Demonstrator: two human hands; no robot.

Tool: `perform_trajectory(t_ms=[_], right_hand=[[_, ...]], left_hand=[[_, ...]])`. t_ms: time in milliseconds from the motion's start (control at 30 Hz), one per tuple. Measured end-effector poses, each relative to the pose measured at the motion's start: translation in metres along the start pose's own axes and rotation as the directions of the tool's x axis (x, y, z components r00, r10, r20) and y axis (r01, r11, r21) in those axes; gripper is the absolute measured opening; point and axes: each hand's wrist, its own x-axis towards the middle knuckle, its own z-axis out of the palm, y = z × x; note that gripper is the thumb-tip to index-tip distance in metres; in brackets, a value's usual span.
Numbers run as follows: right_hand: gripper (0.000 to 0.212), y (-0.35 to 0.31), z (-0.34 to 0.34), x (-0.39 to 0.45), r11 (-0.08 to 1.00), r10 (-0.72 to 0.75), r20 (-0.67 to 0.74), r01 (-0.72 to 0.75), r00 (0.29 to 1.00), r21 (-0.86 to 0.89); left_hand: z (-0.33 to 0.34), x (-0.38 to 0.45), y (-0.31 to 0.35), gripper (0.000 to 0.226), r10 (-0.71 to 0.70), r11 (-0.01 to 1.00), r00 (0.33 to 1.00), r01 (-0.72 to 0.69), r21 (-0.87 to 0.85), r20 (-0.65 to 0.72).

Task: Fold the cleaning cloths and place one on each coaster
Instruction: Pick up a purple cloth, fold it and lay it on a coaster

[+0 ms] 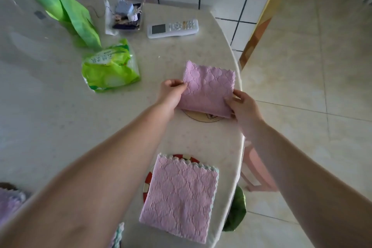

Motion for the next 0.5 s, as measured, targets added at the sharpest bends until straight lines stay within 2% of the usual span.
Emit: perform_trajectory(t_ms=[67,167,233,300,400,500], right_hand=[[0.029,0.0,-0.005,0.001,0.995,-0.052,0.024,0.054,0.998,-0.089],[0.043,0.002,-0.012,-0.007,0.915,-0.176,0.017,0.17,0.984,-0.366],[0.031,0.008,-0.018,-0.016,0.825,-0.264,-0.025,0.212,0.964,-0.524],[0.021,0.013,-0.021,-0.028,0.751,-0.304,-0.001,0.239,0.953,-0.616],[0.025,0.019,-0.019,-0.035,0.643,-0.299,0.051,0.241,0.953,-0.727],[0.023,0.022,-0.016,-0.036,0.583,-0.304,0.051,0.228,0.951,-0.78]], left_hand=[[-0.001,0.001,-0.002,0.024,0.054,0.997,0.998,-0.055,0.062,0.021],[-0.011,-0.005,-0.005,0.016,0.186,0.972,0.982,-0.187,0.141,0.024],[-0.02,-0.01,-0.012,0.014,0.263,0.943,0.965,-0.262,0.205,0.019],[-0.029,-0.015,-0.021,0.017,0.327,0.896,0.944,-0.327,0.3,0.053],[-0.037,-0.021,-0.033,0.017,0.362,0.823,0.924,-0.377,0.424,0.12],[-0.039,-0.023,-0.038,0.014,0.338,0.816,0.932,-0.359,0.453,0.13]])
